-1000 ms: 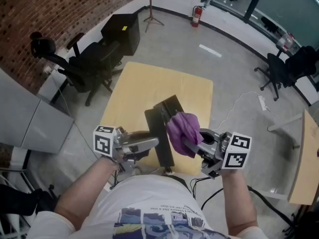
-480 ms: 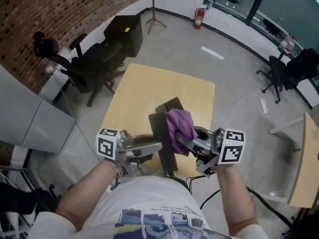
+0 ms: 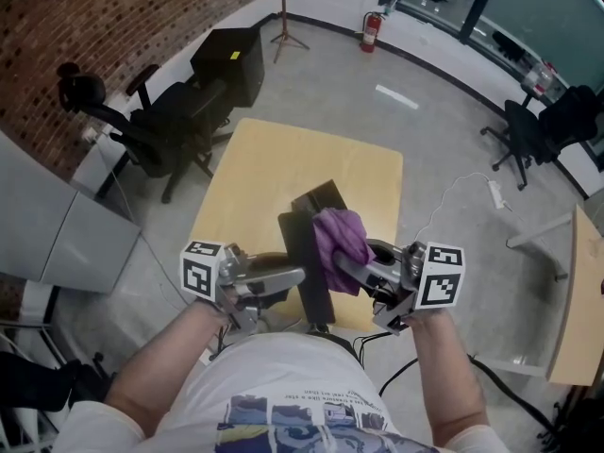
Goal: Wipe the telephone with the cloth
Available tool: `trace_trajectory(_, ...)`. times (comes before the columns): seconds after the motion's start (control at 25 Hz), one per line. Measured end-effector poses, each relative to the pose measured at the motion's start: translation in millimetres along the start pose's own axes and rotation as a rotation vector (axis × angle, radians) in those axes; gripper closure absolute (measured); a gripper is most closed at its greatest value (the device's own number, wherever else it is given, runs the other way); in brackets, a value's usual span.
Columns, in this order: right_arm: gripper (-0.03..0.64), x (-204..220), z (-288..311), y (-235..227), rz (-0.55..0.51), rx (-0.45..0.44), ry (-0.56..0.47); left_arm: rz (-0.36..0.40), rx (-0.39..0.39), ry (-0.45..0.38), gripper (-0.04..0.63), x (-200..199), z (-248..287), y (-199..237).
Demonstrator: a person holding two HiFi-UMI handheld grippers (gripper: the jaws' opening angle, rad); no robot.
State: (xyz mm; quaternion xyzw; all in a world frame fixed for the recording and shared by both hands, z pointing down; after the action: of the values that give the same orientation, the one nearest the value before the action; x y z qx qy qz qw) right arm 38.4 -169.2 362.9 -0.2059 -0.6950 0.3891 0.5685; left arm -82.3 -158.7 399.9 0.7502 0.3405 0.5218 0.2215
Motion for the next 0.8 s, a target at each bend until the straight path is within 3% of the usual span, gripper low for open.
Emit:
trace_trajectory(0.2,0.572,-17.5,6.9,7.4,-0.027,-0.017,-0.030,-0.006,0.028,0.023,0.515,9.0,8.3,-3.7)
trace_trajectory(0.4,0.572,3.1,8.4,7.6,-0.013,-0.020,0.026,-0.002,0.025,-0.009,0.515,0.8,4.0,-2.1)
trace_trajectory(0.8,0.572,55.8,-22.3,2.7,0.055,0.097,0.040,-0.006,-0.022,-0.058,0.516,-20.4,-13.6,15.8)
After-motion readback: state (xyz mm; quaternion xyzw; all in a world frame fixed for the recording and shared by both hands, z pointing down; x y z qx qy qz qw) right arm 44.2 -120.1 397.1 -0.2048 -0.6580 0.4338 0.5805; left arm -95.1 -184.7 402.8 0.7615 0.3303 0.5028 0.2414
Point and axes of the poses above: the fingertips, and each gripper's own axes: z forward along the fingers, y to its left, x out of its underside, the point moved 4 cm from there along -z, backward along the fingers, and after that the axes turned 8 degrees about z, right-handed, at the moved point
